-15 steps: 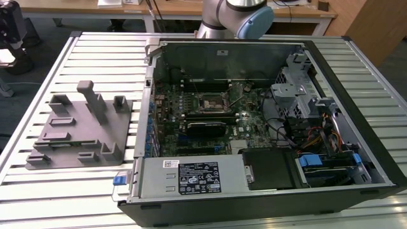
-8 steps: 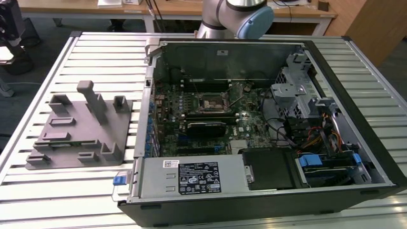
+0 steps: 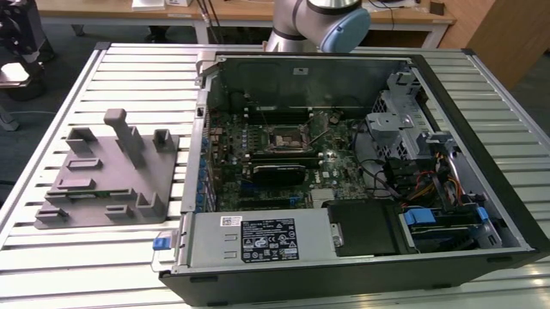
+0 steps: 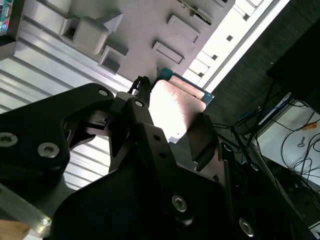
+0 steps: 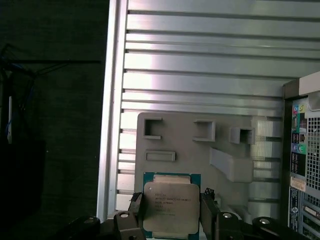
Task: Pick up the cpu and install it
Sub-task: 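Pick up the cpu and move it towards the insertion slot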
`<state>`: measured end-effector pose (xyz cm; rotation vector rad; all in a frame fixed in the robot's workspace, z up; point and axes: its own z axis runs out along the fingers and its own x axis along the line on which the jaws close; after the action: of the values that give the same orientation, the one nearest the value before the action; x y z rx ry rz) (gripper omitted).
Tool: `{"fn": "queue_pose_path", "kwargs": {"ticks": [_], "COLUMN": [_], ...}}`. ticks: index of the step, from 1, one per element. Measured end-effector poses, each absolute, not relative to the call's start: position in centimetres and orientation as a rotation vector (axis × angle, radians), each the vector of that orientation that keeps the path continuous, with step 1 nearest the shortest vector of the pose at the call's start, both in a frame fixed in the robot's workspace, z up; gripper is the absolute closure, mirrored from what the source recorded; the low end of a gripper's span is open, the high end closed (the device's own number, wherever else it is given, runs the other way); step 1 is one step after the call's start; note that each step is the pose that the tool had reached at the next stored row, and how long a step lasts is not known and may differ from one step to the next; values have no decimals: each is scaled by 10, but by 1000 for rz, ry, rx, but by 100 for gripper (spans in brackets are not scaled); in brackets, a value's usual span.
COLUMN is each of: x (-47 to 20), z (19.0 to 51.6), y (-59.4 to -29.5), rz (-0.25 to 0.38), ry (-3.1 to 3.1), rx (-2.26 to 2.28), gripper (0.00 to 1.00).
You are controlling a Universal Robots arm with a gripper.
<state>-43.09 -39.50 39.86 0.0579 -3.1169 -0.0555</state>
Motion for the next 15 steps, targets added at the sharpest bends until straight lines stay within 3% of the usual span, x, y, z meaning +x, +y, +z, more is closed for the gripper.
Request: {"fn": "queue_pose_path", "kwargs": {"ticks": [15], "x": [-407], "z": [399], "y": [-395], "rz": [-56], "ry": [-3117], "rx": [58], "gripper": [46]}}
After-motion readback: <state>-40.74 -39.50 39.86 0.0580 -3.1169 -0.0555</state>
